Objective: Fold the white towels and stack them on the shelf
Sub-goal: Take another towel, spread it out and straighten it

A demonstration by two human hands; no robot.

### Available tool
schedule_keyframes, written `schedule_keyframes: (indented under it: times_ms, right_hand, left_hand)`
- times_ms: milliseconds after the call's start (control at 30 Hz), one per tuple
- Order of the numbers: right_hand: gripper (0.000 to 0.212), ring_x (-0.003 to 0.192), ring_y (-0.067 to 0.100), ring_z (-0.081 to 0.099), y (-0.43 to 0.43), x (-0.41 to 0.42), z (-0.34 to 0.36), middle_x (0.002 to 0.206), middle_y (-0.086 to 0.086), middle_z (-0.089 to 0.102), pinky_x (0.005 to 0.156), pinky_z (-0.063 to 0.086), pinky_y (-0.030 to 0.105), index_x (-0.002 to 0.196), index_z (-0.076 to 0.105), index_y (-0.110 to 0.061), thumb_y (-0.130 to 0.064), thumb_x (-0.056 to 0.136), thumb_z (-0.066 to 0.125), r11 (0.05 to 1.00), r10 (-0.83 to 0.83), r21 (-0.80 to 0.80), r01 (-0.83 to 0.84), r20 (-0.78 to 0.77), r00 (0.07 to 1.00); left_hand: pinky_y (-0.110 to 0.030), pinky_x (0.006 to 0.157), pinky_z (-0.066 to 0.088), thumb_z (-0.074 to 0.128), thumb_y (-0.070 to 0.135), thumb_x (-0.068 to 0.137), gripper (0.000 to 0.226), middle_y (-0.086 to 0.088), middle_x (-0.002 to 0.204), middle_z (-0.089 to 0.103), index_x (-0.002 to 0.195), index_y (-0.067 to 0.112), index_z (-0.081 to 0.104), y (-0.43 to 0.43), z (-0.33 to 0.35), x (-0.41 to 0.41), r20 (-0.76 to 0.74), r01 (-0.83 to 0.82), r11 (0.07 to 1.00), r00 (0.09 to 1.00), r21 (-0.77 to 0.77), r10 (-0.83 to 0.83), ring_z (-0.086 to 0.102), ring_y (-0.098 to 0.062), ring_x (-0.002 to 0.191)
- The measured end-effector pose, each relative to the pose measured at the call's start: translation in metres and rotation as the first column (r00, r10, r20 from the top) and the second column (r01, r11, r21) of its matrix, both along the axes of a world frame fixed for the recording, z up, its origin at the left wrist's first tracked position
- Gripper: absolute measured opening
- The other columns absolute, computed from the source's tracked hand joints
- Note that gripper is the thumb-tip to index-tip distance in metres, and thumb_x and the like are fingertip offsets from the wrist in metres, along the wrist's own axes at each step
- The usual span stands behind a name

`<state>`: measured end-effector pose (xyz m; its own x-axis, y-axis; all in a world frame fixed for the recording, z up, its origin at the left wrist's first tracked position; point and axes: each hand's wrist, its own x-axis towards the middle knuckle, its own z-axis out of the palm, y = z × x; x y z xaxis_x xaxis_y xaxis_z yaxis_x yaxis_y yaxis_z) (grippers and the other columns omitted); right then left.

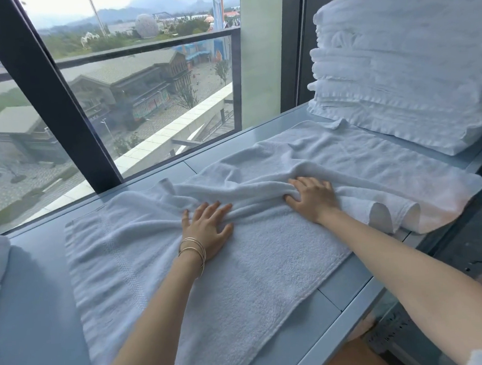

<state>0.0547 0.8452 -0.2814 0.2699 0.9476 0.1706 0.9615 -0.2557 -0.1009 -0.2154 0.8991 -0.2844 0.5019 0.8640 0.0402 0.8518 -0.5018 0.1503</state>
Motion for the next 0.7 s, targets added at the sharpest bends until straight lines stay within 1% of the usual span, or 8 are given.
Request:
schedule_keyframes:
  times_ms: [67, 133, 200, 233, 333, 433, 600, 700]
  right_hand:
    - [0.061, 0.138, 0.018, 0.025, 0.003, 0.002, -0.002, 0.151, -0.002, 0.029, 0.110, 0.019, 0.045, 0.144, 0.027, -0.028, -0.057, 0.091, 0.033, 0.997, 0.041, -0.067, -0.042, -0.006, 0.999]
    - [0.062, 0.140, 0.019, 0.022, 0.003, 0.009, 0.007, 0.152, -0.001, 0.026, 0.113, 0.015, 0.048, 0.144, 0.027, -0.030, -0.060, 0.090, 0.033, 0.980, 0.112, -0.137, -0.147, -0.234, 0.966]
    - [0.054, 0.135, 0.018, 0.033, -0.006, 0.022, 0.028, 0.146, 0.001, 0.038, 0.113, 0.022, 0.046, 0.139, 0.040, -0.024, -0.052, 0.092, 0.039, 0.971, 0.130, -0.069, -0.229, -0.652, 0.747]
    - [0.046, 0.130, 0.016, 0.040, -0.013, 0.033, 0.038, 0.141, 0.001, 0.045, 0.112, 0.027, 0.040, 0.135, 0.046, -0.020, -0.042, 0.095, 0.043, 0.974, 0.146, -0.011, -0.226, -0.730, 0.668]
    - [0.030, 0.121, 0.016, 0.049, -0.039, 0.079, 0.059, 0.130, 0.003, 0.056, 0.104, 0.036, 0.029, 0.123, 0.058, -0.013, -0.022, 0.095, 0.051, 0.983, 0.182, 0.081, -0.167, -0.585, 0.790]
    - [0.029, 0.124, 0.021, 0.045, -0.062, 0.133, 0.061, 0.134, 0.005, 0.051, 0.099, 0.032, 0.023, 0.122, 0.057, -0.010, -0.017, 0.095, 0.048, 0.992, 0.119, 0.016, -0.122, -0.375, 0.919]
    - [0.039, 0.127, 0.030, 0.035, -0.086, 0.206, 0.045, 0.141, 0.007, 0.037, 0.104, 0.033, 0.044, 0.134, 0.043, -0.026, -0.028, 0.096, 0.045, 0.981, -0.058, -0.193, 0.018, -0.203, 0.978]
    - [0.044, 0.129, 0.033, 0.031, -0.094, 0.234, 0.042, 0.144, 0.008, 0.033, 0.104, 0.032, 0.048, 0.139, 0.036, -0.029, -0.033, 0.096, 0.043, 0.956, -0.162, -0.264, 0.125, -0.122, 0.979]
  left_hand:
    - [-0.047, 0.114, -0.006, 0.009, 0.067, 0.067, 0.077, 0.015, 0.152, 0.023, 0.140, 0.049, 0.023, 0.001, -0.001, -0.001, 0.023, -0.001, 1.000, 1.000, 0.014, 0.000, 0.010, -0.011, 0.143]
    - [-0.046, 0.114, -0.005, 0.003, 0.067, 0.060, 0.086, 0.015, 0.152, 0.024, 0.140, 0.049, 0.025, 0.002, -0.001, -0.002, 0.032, -0.001, 0.999, 0.999, 0.032, -0.001, 0.011, -0.011, 0.143]
    - [-0.044, 0.114, -0.004, 0.003, 0.068, 0.059, 0.087, 0.014, 0.152, 0.025, 0.140, 0.048, 0.026, 0.002, -0.001, -0.003, 0.045, -0.007, 0.999, 0.999, 0.042, 0.005, 0.011, -0.012, 0.143]
    - [-0.044, 0.114, -0.004, 0.003, 0.068, 0.059, 0.086, 0.014, 0.152, 0.026, 0.140, 0.048, 0.026, 0.002, -0.001, -0.004, 0.045, -0.004, 0.999, 0.999, 0.045, 0.002, 0.011, -0.012, 0.143]
    - [-0.044, 0.114, -0.002, 0.007, 0.068, 0.061, 0.085, 0.011, 0.150, 0.030, 0.139, 0.046, 0.032, 0.002, -0.003, -0.004, 0.065, 0.000, 0.997, 0.998, 0.072, -0.005, 0.013, -0.015, 0.143]
    - [-0.050, 0.113, 0.002, 0.015, 0.064, 0.065, 0.080, 0.005, 0.147, 0.038, 0.137, 0.039, 0.042, 0.005, -0.005, -0.003, 0.100, 0.019, 0.989, 0.994, 0.149, -0.034, 0.021, -0.020, 0.142]
    - [-0.063, 0.105, 0.017, 0.030, 0.053, 0.075, 0.062, -0.002, 0.137, 0.052, 0.128, 0.032, 0.055, 0.005, -0.006, 0.010, 0.137, 0.083, 0.952, 0.982, 0.295, -0.128, 0.040, -0.026, 0.132]
    - [-0.063, 0.102, 0.023, 0.036, 0.046, 0.081, 0.052, -0.003, 0.133, 0.055, 0.125, 0.028, 0.055, -0.009, 0.002, 0.059, 0.217, 0.131, 0.927, 0.952, 0.352, -0.217, 0.045, -0.027, 0.127]
